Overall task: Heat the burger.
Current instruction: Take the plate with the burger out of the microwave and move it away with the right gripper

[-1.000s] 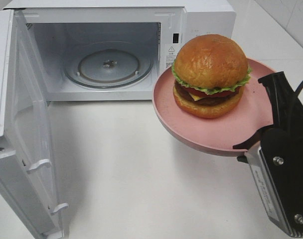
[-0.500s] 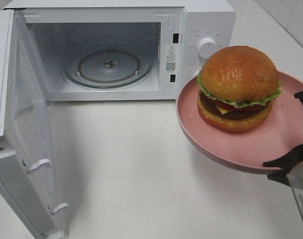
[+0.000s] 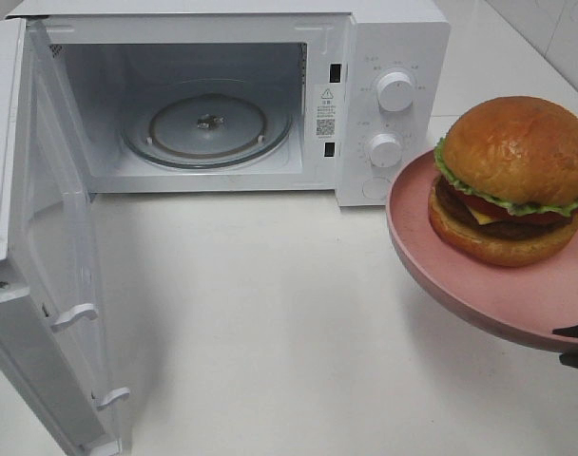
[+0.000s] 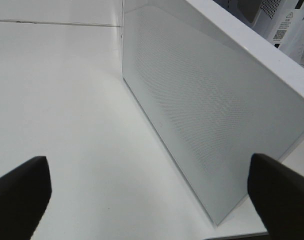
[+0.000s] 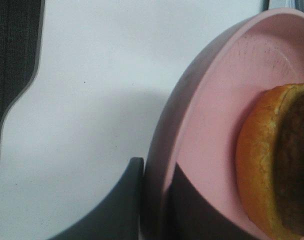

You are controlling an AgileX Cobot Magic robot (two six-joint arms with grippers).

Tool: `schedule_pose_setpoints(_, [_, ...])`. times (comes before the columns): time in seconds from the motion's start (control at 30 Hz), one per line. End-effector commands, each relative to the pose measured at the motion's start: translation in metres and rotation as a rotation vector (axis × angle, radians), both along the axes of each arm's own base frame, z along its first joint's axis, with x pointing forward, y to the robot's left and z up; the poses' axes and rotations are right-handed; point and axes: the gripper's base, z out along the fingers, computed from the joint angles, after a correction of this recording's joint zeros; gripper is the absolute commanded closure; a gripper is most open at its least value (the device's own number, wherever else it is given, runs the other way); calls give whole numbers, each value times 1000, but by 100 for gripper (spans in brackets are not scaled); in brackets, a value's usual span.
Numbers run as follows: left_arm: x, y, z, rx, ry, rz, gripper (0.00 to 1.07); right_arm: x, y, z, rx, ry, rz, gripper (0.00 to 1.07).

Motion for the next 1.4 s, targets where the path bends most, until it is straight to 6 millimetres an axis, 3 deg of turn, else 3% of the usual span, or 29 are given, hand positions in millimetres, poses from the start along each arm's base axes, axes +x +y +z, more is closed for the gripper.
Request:
schedule_pose_setpoints(0.03, [-3, 0, 0, -8, -21, 7, 7, 2, -3, 8, 10, -69, -15, 107])
schedule_pose_setpoints(0.4, [-3, 0, 0, -8, -21, 7, 7, 4, -9, 8, 13, -71, -128, 107])
schedule_pose_setpoints(1.1, [-3, 0, 0, -8, -21, 7, 7, 6, -34, 7, 26, -41, -617, 107])
schedule_pose_setpoints(1.4, [-3, 0, 0, -8, -21, 7, 7, 18, -36, 0, -67, -54, -797, 107])
